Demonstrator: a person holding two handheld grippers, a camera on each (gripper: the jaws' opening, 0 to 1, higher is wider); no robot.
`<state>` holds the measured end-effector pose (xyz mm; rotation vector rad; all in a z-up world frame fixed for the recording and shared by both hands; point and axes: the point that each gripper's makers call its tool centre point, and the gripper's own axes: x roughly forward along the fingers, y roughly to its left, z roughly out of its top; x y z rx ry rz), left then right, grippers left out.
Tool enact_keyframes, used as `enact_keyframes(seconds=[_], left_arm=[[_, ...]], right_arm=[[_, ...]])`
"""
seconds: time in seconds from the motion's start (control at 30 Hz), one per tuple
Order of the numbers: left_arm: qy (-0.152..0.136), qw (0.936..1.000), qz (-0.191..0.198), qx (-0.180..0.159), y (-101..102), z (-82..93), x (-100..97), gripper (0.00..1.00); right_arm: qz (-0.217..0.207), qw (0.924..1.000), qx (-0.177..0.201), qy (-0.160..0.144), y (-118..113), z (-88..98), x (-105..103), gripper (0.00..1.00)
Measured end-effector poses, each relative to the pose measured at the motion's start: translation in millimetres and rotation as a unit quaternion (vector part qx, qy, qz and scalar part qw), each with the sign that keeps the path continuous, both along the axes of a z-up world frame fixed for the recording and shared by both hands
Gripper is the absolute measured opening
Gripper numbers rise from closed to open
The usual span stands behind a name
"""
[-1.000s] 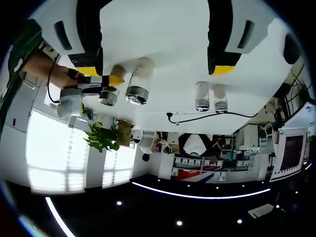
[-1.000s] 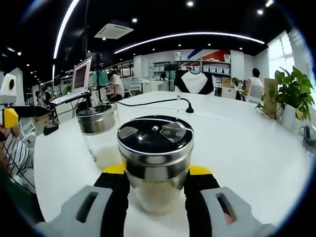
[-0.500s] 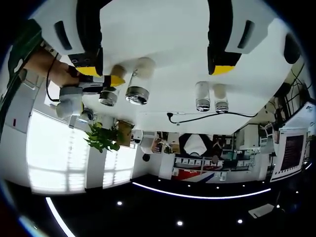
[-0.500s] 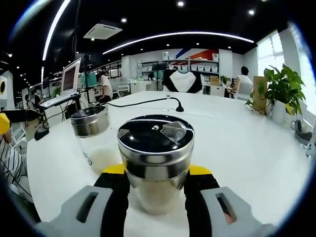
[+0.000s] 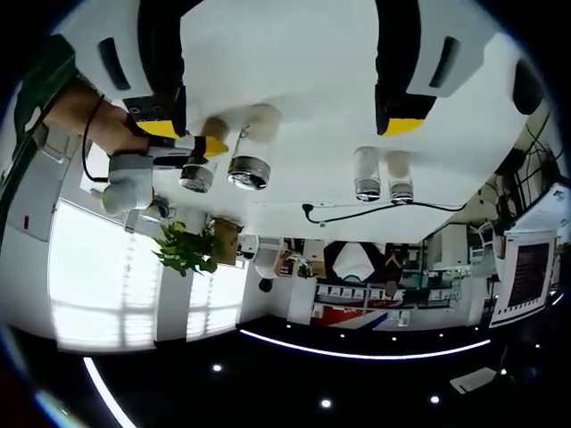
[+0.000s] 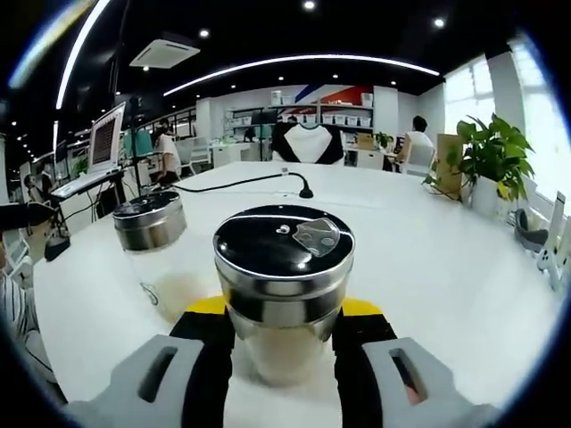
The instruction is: Rotate the seasoning bottle until the label or dispensing opening points toward the visible target arrow and the bottle remains upright within the marked orientation range
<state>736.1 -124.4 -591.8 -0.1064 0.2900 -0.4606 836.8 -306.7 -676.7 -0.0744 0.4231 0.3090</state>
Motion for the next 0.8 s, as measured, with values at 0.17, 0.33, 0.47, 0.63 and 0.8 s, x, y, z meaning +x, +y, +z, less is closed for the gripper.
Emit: enact_keyframes(seconds=[0.17,0.33,0.47,0.63,0.8], left_arm=[[0.002,1.0000,-0.004,-0.001,-2.8,-0.7,0.9,0.92],[0.001,1.0000,-0.006,-0.002,-3.5,0.1,2.8,0.92],[0.002,1.0000,-0.006,-0.001,-2.8,-0.8,3.1,0.92],[0.004,1.0000,-0.005,-0.001,-2.6,-1.6,2.3,0.92],[0.006,1.0000,-0.004,0.001,-1.3,-2.6,2.7,0.92]], right_arm=[[-0.015,0.9999,-0.005,0.003,-1.1,-0.6,-0.5,0.42],[-0.021,0.9997,-0.007,0.003,-2.0,-0.9,-0.2,0.42],[-0.021,0.9998,-0.004,0.004,-2.2,-1.0,-0.5,0.42],[-0.014,0.9998,-0.010,0.003,-2.0,-0.7,-0.9,0.43],[-0.005,0.9999,-0.014,0.004,-0.7,-1.6,-2.1,0.45]])
